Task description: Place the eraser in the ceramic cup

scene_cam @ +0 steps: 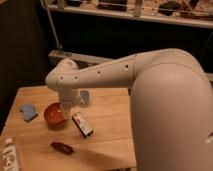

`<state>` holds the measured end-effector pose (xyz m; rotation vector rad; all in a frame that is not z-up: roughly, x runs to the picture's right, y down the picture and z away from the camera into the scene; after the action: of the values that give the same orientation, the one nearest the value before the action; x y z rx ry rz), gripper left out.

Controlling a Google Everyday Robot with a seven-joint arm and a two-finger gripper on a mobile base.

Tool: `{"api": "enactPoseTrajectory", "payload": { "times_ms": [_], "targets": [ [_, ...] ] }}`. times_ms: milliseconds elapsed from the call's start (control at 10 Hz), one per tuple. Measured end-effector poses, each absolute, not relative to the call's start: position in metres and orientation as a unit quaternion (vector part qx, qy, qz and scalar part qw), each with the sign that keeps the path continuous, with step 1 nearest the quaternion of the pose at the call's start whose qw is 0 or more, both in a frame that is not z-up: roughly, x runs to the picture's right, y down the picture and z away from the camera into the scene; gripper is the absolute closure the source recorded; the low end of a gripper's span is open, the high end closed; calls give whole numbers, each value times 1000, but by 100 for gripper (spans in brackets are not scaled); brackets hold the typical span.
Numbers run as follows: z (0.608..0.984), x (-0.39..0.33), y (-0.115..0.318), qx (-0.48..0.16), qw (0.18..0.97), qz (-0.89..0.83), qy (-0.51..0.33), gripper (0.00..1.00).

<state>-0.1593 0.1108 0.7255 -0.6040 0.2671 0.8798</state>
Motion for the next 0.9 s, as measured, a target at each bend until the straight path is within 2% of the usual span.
{"api": "enactPoseTrajectory", "payload": {
  "times_ms": [900],
  "targets": [
    [769,-165,140,-274,858,417,126,35]
  ]
}}
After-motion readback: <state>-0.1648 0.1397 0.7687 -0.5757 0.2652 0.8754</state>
